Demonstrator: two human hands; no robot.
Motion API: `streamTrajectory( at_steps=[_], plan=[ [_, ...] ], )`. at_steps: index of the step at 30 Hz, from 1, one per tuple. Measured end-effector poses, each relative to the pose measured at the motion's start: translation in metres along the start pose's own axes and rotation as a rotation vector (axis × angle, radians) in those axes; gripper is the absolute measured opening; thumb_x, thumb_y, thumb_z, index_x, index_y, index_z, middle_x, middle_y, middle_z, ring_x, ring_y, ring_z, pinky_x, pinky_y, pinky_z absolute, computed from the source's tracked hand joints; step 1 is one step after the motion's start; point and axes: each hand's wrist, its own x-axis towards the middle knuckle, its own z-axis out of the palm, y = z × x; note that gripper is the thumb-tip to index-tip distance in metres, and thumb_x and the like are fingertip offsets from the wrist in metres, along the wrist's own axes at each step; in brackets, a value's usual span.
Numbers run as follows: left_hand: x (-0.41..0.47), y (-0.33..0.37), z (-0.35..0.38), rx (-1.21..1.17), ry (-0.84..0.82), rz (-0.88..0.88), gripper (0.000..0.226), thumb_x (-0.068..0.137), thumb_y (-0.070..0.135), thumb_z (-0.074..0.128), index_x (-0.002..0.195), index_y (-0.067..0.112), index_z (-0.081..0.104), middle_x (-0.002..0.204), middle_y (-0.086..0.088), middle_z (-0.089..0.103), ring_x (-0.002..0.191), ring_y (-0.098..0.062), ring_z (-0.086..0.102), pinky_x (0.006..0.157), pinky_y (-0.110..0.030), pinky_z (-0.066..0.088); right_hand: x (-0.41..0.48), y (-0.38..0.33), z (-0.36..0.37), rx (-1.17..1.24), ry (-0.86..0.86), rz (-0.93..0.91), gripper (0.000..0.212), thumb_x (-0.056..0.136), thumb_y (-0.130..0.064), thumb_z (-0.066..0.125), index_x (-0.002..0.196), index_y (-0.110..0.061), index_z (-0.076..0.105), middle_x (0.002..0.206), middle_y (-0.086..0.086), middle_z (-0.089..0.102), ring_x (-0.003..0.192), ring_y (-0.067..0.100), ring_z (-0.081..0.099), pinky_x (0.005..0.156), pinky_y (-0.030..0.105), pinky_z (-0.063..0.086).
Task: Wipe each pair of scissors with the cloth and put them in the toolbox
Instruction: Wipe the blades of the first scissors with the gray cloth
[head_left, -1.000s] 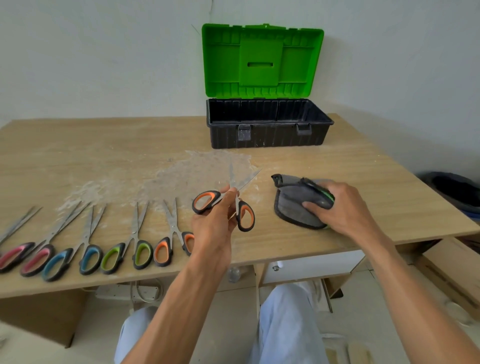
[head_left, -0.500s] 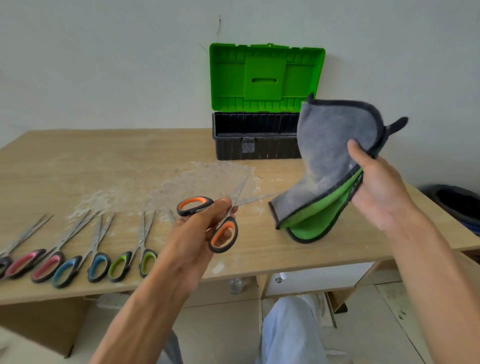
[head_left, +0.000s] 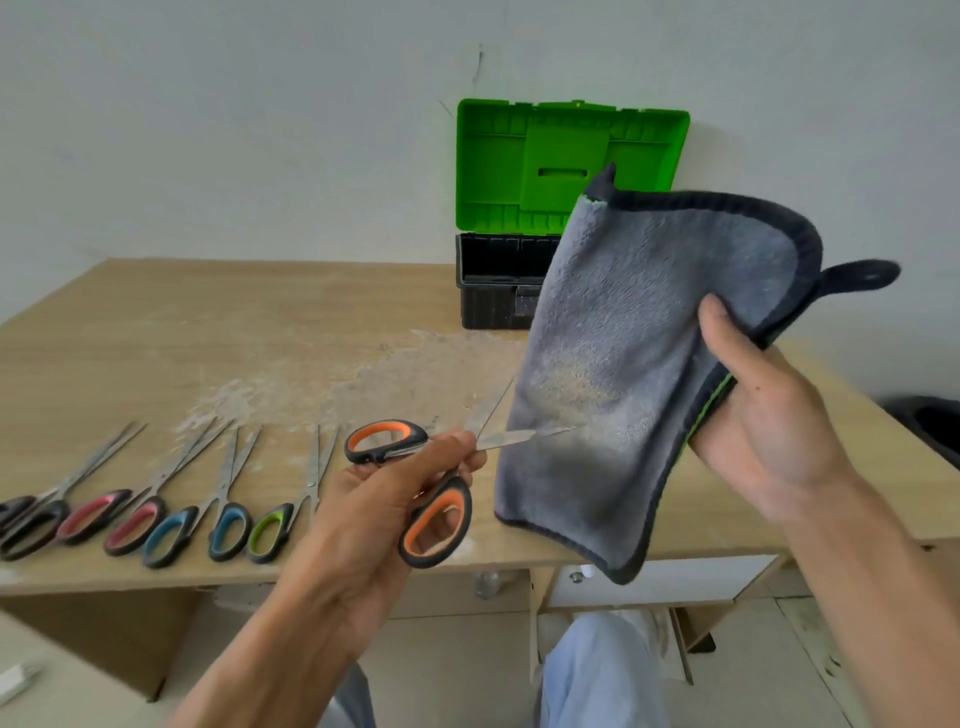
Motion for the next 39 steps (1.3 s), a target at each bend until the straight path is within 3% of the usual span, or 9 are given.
streamTrajectory(
  at_steps=[3, 6, 10, 12, 14, 17, 24, 29, 39],
  plan=[
    [0.002, 0.0, -0.003, -0.047, 0.004, -0.022, 0.017, 0.07, 0.018, 0.078, 0.083, 0.007, 0.077, 0.082, -0.01, 0.076, 0.058, -0.011, 0.063, 0.069, -0.028, 0.048, -0.01, 0.012, -0.011, -0.078, -0.258, 0.037, 0.048, 0.07, -0.048, 0.091, 0.109, -0.021, 0.082, 0.12, 0.002, 0.08, 0.119, 0.017, 0.073, 0.094, 0.031, 0.061],
    [0.003, 0.0, -0.007, -0.048, -0.014, -0.033, 0.021, 0.071, 0.021, 0.076, 0.087, 0.007, 0.076, 0.075, -0.005, 0.072, 0.061, -0.013, 0.058, 0.07, -0.027, 0.046, -0.003, 0.013, -0.009, -0.629, -0.647, -0.012, 0.064, 0.082, -0.061, 0.078, 0.114, -0.005, 0.077, 0.134, 0.004, 0.073, 0.143, 0.02, 0.055, 0.127, 0.049, 0.032],
    [0.002, -0.004, -0.008, -0.004, 0.002, 0.014, 0.015, 0.078, 0.023, 0.074, 0.072, 0.012, 0.08, 0.078, -0.012, 0.058, 0.063, -0.016, 0.048, 0.065, -0.026, 0.042, 0.011, 0.0, 0.013, -0.938, -1.26, 0.24, 0.076, 0.045, -0.074, 0.083, 0.118, -0.057, 0.072, 0.134, -0.055, 0.048, 0.106, -0.042, 0.042, 0.11, -0.002, 0.031],
    [0.001, -0.005, -0.009, 0.034, 0.006, 0.058, 0.019, 0.077, 0.027, 0.074, 0.075, 0.01, 0.081, 0.069, -0.006, 0.059, 0.059, -0.013, 0.046, 0.056, -0.021, 0.042, 0.009, 0.007, 0.005, -1.004, -1.045, -0.006, 0.051, 0.073, -0.048, 0.093, 0.121, -0.044, 0.075, 0.141, -0.029, 0.063, 0.143, -0.007, 0.045, 0.123, 0.03, 0.037],
    [-0.001, -0.004, -0.008, 0.072, -0.012, 0.122, 0.024, 0.077, 0.028, 0.073, 0.081, 0.005, 0.079, 0.059, 0.002, 0.061, 0.05, -0.008, 0.046, 0.046, -0.014, 0.041, -0.01, 0.014, -0.006, -0.776, -0.65, -0.163, 0.038, 0.105, -0.043, 0.054, 0.114, -0.014, 0.077, 0.139, 0.002, 0.068, 0.148, 0.024, 0.047, 0.123, 0.049, 0.036],
    [-0.005, -0.005, -0.005, 0.115, -0.036, 0.225, 0.022, 0.081, 0.024, 0.071, 0.083, 0.003, 0.079, 0.06, 0.002, 0.066, 0.046, -0.007, 0.048, 0.044, -0.013, 0.04, -0.02, 0.016, -0.001, -0.791, -0.368, -0.094, 0.047, 0.094, -0.065, 0.059, 0.117, -0.027, 0.075, 0.124, -0.014, 0.075, 0.127, 0.006, 0.065, 0.105, 0.023, 0.053],
    [-0.01, -0.01, -0.005, 0.123, -0.006, 0.349, 0.019, 0.077, 0.024, 0.074, 0.082, 0.006, 0.079, 0.067, -0.012, 0.066, 0.046, -0.017, 0.05, 0.044, -0.016, 0.042, -0.029, 0.031, 0.017, -0.853, -0.246, -0.108, 0.02, 0.092, -0.034, 0.069, 0.099, -0.023, 0.085, 0.088, -0.015, 0.081, 0.087, 0.005, 0.077, 0.073, 0.013, 0.054],
    [-0.015, -0.015, -0.006, 0.106, 0.003, 0.326, 0.022, 0.07, 0.026, 0.079, 0.08, 0.007, 0.079, 0.062, -0.01, 0.064, 0.046, -0.015, 0.052, 0.045, -0.015, 0.042, -0.037, 0.031, 0.023, -0.782, -0.142, -0.11, 0.023, 0.091, -0.041, 0.068, 0.095, -0.026, 0.086, 0.087, -0.003, 0.082, 0.084, 0.017, 0.077, 0.078, 0.036, 0.061],
    [-0.025, -0.015, -0.006, 0.026, 0.014, 0.31, 0.021, 0.074, 0.022, 0.077, 0.076, 0.002, 0.073, 0.056, -0.009, 0.059, 0.04, -0.013, 0.049, 0.041, -0.017, 0.042, -0.052, 0.031, 0.036, -0.818, -0.275, -0.034, 0.022, 0.089, -0.045, 0.07, 0.096, -0.029, 0.084, 0.09, -0.009, 0.081, 0.088, 0.014, 0.077, 0.076, 0.021, 0.058]
  ],
)
